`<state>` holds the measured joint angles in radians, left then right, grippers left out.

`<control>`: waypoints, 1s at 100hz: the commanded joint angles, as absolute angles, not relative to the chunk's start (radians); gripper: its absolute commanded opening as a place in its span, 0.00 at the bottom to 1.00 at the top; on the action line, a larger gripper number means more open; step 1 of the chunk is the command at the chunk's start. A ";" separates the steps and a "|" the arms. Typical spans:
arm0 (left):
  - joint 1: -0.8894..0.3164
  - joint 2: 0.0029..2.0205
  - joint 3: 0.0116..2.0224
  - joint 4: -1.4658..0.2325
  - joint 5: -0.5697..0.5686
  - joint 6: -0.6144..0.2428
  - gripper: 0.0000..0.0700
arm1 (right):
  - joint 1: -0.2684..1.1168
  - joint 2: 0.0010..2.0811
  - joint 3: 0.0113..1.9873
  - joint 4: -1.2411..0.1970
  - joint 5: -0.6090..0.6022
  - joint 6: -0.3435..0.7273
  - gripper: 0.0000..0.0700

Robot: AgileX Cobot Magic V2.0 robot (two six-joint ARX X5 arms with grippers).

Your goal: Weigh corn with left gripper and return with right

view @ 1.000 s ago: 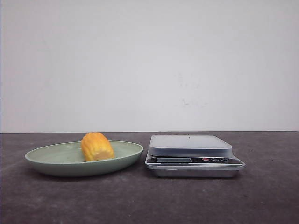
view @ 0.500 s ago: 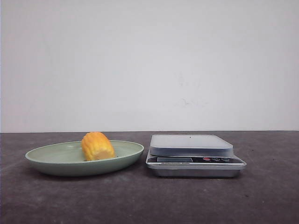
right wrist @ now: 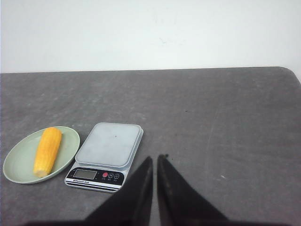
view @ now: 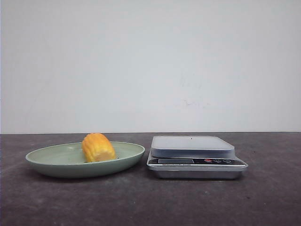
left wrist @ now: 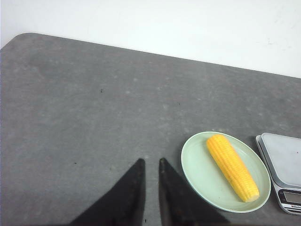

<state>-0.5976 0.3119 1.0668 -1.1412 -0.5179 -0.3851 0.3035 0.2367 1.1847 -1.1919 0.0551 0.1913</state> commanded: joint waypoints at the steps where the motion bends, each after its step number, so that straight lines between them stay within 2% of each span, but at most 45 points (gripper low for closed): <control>1: -0.603 0.310 1.078 -1.130 -0.516 -0.380 0.04 | 0.305 0.238 1.201 -1.182 0.053 0.202 0.01; 38: -0.600 0.308 1.078 -1.129 -0.516 -0.380 0.04 | 0.305 0.238 1.201 -1.182 0.053 0.202 0.01; 55: -0.506 0.295 1.048 -1.093 -0.551 -0.349 0.04 | 0.305 0.238 1.201 -1.182 0.053 0.202 0.01; 69: -0.347 0.244 0.876 -0.825 -0.513 -0.325 0.04 | 0.305 0.238 1.201 -1.182 0.053 0.202 0.01; 86: -0.168 0.144 0.525 -0.373 -0.218 -0.231 0.04 | 0.305 0.238 1.201 -1.182 0.053 0.202 0.01; 100: -0.072 0.095 0.297 -0.142 -0.058 -0.222 0.04 | 0.305 0.238 1.201 -1.182 0.053 0.202 0.01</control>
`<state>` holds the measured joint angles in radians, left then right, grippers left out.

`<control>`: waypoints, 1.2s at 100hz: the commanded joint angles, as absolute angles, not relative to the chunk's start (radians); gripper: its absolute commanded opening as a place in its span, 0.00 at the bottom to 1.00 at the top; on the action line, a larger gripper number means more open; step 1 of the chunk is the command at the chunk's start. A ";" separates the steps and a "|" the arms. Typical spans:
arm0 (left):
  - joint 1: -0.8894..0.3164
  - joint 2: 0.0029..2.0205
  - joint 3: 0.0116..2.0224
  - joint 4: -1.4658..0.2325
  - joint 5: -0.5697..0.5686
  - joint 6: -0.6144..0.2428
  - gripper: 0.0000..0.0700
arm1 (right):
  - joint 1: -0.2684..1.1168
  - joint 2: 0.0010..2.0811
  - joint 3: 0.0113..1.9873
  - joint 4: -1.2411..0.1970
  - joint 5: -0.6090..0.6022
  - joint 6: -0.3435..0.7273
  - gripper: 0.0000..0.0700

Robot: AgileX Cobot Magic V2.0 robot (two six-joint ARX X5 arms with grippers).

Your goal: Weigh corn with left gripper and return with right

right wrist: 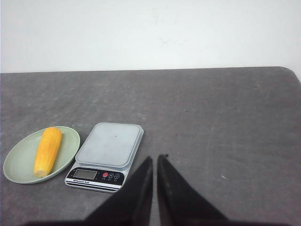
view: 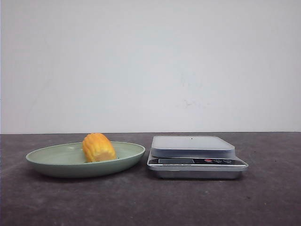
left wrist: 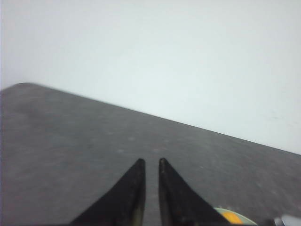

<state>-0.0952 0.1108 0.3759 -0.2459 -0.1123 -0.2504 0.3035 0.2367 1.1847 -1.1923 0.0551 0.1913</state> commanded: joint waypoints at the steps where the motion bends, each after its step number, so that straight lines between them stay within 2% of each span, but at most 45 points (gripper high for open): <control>1: -0.067 0.092 0.284 -0.129 -0.052 -0.222 0.04 | 0.305 0.238 1.201 -1.182 0.053 0.202 0.01; 11: -0.034 0.057 0.168 -0.052 -0.043 -0.223 0.04 | 0.305 0.238 1.201 -1.182 0.053 0.202 0.01; 31: -0.024 0.003 0.061 -0.029 -0.043 -0.189 0.04 | 0.305 0.238 1.201 -1.182 0.053 0.202 0.01; 55: -0.023 0.003 0.051 -0.117 -0.043 -0.113 0.04 | 0.305 0.238 1.201 -1.182 0.053 0.202 0.01; 84: -0.023 0.003 0.040 -0.262 -0.043 -0.117 0.04 | 0.305 0.238 1.201 -1.182 0.053 0.202 0.01; 120: -0.023 0.003 0.033 -0.239 -0.041 -0.121 0.04 | 0.305 0.238 1.201 -1.182 0.053 0.202 0.01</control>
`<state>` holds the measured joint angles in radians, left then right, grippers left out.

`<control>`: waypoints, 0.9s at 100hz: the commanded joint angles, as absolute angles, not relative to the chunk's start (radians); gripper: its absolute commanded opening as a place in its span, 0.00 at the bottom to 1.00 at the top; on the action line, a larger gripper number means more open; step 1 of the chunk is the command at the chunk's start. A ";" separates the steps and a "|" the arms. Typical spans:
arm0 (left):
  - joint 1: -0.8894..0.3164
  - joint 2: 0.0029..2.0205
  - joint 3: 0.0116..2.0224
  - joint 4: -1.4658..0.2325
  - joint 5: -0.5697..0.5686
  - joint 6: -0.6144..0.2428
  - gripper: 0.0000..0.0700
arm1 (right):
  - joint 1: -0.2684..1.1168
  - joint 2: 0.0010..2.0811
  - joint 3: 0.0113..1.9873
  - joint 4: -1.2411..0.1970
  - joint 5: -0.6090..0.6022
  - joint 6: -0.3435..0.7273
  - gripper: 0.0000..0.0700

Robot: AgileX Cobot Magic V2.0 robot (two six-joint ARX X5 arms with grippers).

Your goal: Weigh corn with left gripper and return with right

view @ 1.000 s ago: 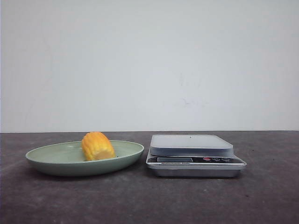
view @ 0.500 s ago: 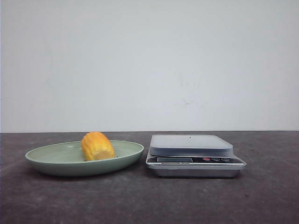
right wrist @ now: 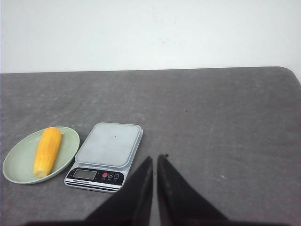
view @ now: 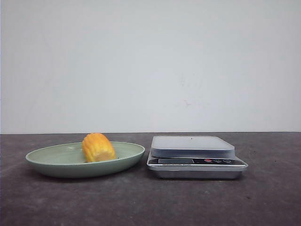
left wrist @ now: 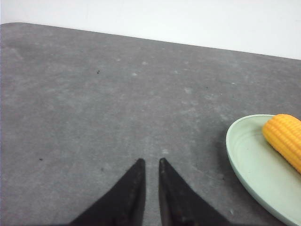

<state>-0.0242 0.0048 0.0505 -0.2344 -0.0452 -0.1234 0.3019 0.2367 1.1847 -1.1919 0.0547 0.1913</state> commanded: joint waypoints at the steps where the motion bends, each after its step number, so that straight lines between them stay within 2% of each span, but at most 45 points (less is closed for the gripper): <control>1: -0.023 0.003 0.033 -0.239 -0.041 -0.121 0.04 | 0.305 0.238 1.201 -1.182 0.053 0.202 0.01; 73: -0.023 0.003 0.033 -0.239 -0.041 -0.121 0.04 | 0.305 0.238 1.201 -1.177 0.053 0.200 0.01; 82: -0.023 0.003 0.033 -0.239 -0.041 -0.121 0.04 | 0.291 0.233 1.200 -1.134 0.073 0.157 0.01; 90: -0.023 0.003 0.033 -0.239 -0.041 -0.121 0.04 | 0.237 0.218 1.175 -1.042 0.071 0.102 0.01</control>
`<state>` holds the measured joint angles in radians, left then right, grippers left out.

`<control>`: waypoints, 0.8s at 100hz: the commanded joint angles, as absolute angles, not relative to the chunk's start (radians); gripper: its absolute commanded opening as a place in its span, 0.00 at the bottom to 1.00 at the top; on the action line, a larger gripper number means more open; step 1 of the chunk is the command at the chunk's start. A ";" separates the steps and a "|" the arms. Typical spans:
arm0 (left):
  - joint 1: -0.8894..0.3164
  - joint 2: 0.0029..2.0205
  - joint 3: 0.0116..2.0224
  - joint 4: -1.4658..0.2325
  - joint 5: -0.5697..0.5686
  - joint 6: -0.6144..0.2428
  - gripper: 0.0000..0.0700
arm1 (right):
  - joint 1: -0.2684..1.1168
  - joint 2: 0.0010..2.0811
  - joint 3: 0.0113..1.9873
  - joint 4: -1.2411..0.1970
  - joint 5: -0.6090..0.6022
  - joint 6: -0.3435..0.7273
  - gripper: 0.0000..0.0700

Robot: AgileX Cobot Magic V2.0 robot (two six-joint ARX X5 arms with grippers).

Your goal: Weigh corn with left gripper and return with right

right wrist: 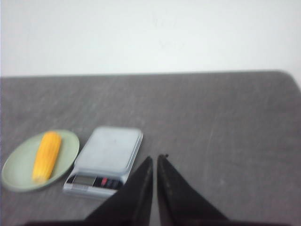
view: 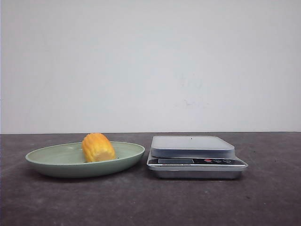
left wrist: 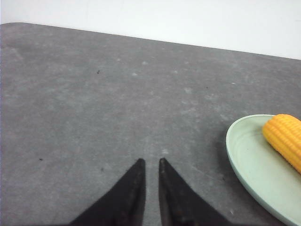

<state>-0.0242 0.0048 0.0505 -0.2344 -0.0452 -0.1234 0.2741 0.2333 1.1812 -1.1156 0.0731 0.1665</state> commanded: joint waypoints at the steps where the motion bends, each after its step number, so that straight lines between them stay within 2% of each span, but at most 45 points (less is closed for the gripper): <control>1: -0.023 0.003 0.033 -0.239 -0.041 -0.121 0.04 | 0.229 0.215 1.169 -1.028 0.070 0.094 0.01; 22: -0.023 0.003 0.033 -0.239 -0.041 -0.121 0.04 | 0.087 0.107 0.888 -0.646 -0.065 -0.061 0.01; 46: -0.023 0.003 0.033 -0.239 -0.041 -0.121 0.04 | 0.025 0.005 0.492 -0.272 -0.105 -0.071 0.01; 64: -0.023 0.003 0.033 -0.239 -0.041 -0.121 0.04 | 0.021 0.005 0.282 -0.155 -0.105 -0.064 0.01; 80: -0.023 0.003 0.033 -0.239 -0.041 -0.121 0.04 | 0.021 0.004 0.146 -0.127 -0.095 -0.064 0.01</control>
